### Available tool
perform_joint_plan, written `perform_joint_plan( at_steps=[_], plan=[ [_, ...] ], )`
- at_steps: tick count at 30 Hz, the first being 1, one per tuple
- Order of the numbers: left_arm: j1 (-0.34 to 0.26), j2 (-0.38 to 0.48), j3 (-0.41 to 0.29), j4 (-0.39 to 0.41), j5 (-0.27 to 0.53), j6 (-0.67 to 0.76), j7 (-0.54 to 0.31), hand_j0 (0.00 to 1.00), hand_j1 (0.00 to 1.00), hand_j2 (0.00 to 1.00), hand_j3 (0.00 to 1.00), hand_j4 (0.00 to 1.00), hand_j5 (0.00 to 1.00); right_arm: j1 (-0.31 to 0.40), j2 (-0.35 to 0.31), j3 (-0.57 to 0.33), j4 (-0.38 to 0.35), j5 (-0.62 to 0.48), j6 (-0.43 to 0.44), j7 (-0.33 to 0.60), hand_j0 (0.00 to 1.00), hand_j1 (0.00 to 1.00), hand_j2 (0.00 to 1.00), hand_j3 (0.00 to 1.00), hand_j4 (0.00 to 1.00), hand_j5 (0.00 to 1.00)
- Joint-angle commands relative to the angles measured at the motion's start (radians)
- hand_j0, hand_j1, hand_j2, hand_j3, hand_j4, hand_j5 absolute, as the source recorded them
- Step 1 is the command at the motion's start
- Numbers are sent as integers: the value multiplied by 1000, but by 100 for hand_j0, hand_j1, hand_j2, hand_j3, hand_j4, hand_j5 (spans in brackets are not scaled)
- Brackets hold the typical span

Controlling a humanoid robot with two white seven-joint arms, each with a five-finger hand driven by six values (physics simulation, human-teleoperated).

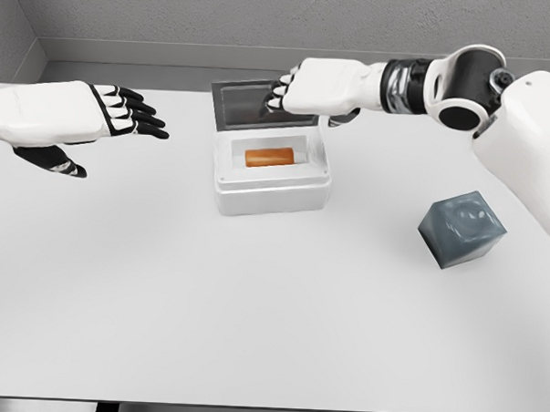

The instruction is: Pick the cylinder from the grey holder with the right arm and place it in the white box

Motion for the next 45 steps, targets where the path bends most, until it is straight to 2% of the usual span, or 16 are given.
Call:
perform_joint_plan(
  at_steps=[1, 6, 9, 10, 11, 12, 13, 14, 15, 18, 20, 22, 25, 27, 39, 45],
  plan=[
    [-3, -1, 2, 1, 9, 3, 0, 100, 100, 100, 100, 100, 100, 14, -92, -51, -138, -19, 3, -1, 99, 99, 99, 99, 99, 99],
    [-63, -8, 2, 20, 11, 3, 0, 100, 100, 100, 100, 100, 100, 206, -358, -267, -412, -205, 3, -1, 99, 99, 99, 99, 99, 99],
    [-74, -31, -10, 47, -17, 3, 0, 100, 100, 100, 100, 100, 100, 298, -438, -398, -440, -387, 3, -1, 99, 99, 99, 99, 99, 99],
    [-118, -65, -10, 115, -82, 3, 0, 100, 100, 100, 100, 100, 100, 328, -456, -422, -440, -453, 3, -1, 99, 99, 99, 99, 99, 99],
    [-143, -115, -12, 178, -96, 3, 0, 100, 100, 100, 100, 100, 100, 350, -458, -445, -439, -508, 3, -1, 99, 99, 99, 99, 99, 99],
    [-189, -139, -46, 205, -115, 3, 0, 100, 100, 100, 100, 100, 100, 414, -455, -480, -435, -585, 3, -1, 99, 99, 99, 99, 99, 99],
    [-271, -165, -122, 258, -118, 3, 0, 100, 100, 100, 100, 100, 100, 492, -451, -536, -437, -648, 3, -1, 99, 99, 99, 99, 99, 99],
    [-333, -238, -170, 332, -119, 3, 0, 100, 100, 100, 100, 100, 100, 566, -436, -582, -437, -680, 3, -1, 99, 99, 99, 99, 99, 99],
    [-370, -286, -211, 401, -136, 3, 0, 100, 100, 100, 100, 100, 100, 609, -410, -625, -434, -690, 3, -1, 100, 100, 100, 100, 100, 100],
    [-397, -379, -234, 471, -193, 3, 0, 100, 100, 100, 100, 100, 100, 722, -324, -721, -434, -728, 3, -1, 100, 100, 100, 100, 100, 100],
    [-400, -425, -236, 528, -244, 3, 0, 100, 100, 100, 100, 100, 100, 765, -309, -735, -432, -726, 3, -1, 100, 100, 100, 100, 100, 100],
    [-403, -461, -234, 593, -288, 3, 0, 100, 100, 100, 100, 100, 100, 793, -244, -735, -435, -726, 3, -1, 100, 100, 100, 100, 100, 100],
    [-420, -485, -225, 662, -323, 3, 0, 100, 100, 100, 100, 100, 100, 867, -192, -750, -435, -725, 3, -1, 100, 100, 100, 100, 100, 100],
    [-425, -494, -225, 677, -323, 3, 0, 100, 100, 100, 100, 100, 100, 890, -188, -750, -435, -723, 3, -1, 100, 100, 100, 100, 100, 100],
    [-440, -645, -202, 826, -566, 3, 0, 100, 100, 100, 100, 100, 100, 904, -186, -750, -434, -722, 3, -1, 100, 100, 100, 100, 100, 100],
    [-460, -656, -190, 860, -590, 3, 0, 100, 100, 100, 100, 100, 100, 904, -186, -749, -435, -722, 3, -1, 100, 100, 100, 100, 100, 100]
  ],
)
